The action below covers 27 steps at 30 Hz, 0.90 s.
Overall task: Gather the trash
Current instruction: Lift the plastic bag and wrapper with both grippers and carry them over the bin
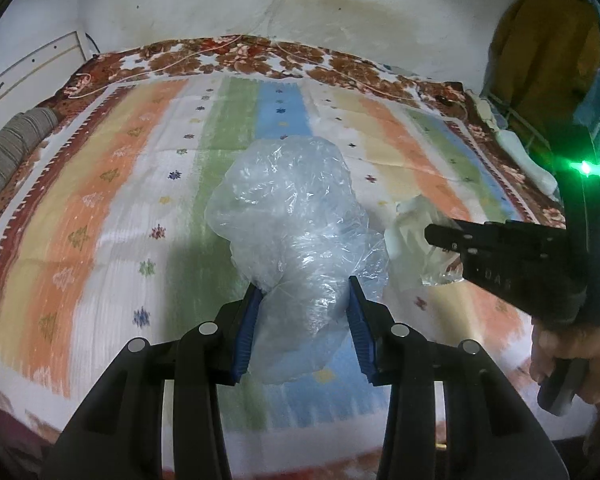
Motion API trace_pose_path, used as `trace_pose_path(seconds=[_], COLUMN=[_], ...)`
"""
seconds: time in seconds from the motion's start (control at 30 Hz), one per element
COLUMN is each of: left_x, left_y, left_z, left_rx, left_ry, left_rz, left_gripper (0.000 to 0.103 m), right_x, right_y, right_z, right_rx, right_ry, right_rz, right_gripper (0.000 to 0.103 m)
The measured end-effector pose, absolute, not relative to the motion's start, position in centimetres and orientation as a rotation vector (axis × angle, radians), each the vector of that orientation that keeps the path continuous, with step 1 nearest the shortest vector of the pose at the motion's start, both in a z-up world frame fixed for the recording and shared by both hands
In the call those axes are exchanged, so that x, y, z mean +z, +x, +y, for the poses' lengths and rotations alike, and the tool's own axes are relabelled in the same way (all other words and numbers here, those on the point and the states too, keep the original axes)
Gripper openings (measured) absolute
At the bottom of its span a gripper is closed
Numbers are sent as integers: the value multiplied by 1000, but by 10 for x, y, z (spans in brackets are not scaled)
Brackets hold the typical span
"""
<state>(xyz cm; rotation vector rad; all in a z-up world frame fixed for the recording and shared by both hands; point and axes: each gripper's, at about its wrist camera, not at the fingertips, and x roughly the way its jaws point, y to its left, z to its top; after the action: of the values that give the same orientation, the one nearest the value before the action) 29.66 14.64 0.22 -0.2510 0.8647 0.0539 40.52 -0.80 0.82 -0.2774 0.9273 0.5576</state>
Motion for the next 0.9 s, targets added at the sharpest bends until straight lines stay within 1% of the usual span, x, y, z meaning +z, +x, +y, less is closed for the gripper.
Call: trace_pose_path(seconds=[0.23, 0.73, 0.9], left_x=[14, 19, 16], left_y=[254, 185, 163], left_z=[110, 88, 71], left_rx=[21, -43, -66], left_ry=[-268, -412, -405], left_rz=[892, 880, 883], left_gripper=[41, 41, 41], right_x=[17, 21, 20], right_y=[349, 253, 222], right_z=[-49, -112, -125], right_rx=[595, 645, 644], right_ry=[-250, -117, -138], right_rz=[932, 960, 932], right_gripper=[19, 19, 19])
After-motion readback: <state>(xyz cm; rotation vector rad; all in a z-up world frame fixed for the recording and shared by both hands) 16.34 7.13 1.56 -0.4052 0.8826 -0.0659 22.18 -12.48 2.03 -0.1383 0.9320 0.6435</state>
